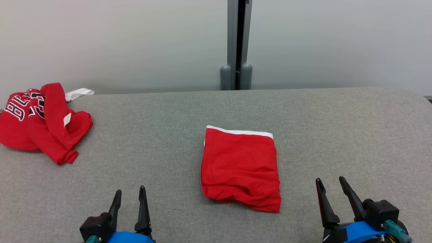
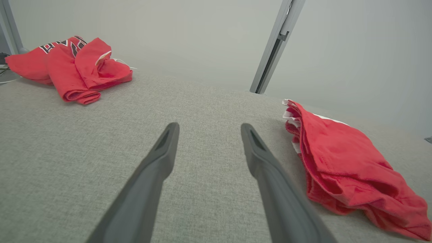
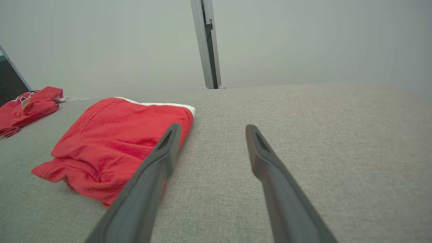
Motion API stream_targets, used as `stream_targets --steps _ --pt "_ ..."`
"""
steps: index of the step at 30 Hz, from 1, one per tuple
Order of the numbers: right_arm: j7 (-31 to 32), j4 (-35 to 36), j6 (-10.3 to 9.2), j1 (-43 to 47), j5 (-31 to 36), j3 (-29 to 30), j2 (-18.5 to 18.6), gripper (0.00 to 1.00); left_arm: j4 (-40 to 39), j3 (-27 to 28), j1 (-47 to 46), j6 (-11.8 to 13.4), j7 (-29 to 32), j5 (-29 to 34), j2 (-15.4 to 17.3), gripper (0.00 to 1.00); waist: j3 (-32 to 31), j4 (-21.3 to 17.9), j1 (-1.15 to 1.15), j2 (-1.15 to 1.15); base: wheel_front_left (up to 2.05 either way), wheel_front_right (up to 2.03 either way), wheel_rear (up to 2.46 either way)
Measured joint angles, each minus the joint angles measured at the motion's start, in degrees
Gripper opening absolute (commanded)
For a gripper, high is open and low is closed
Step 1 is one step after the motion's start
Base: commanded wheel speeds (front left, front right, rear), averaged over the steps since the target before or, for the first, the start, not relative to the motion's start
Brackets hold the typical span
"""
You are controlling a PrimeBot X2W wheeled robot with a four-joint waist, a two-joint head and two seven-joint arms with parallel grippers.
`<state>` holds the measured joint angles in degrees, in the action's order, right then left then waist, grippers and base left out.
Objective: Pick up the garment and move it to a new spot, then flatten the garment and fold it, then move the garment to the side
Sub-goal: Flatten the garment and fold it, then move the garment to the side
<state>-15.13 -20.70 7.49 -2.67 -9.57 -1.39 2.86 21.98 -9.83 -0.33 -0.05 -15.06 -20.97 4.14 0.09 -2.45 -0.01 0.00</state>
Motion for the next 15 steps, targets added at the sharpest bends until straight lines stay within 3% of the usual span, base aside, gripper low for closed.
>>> stream_targets --steps 15 --pt "0.0 -2.0 0.0 -0.6 0.6 0.0 0.0 1.0 0.7 0.7 -0.1 -0.9 0.0 1.3 -0.6 1.0 0.5 0.7 0.01 0.0 0.0 0.0 0.0"
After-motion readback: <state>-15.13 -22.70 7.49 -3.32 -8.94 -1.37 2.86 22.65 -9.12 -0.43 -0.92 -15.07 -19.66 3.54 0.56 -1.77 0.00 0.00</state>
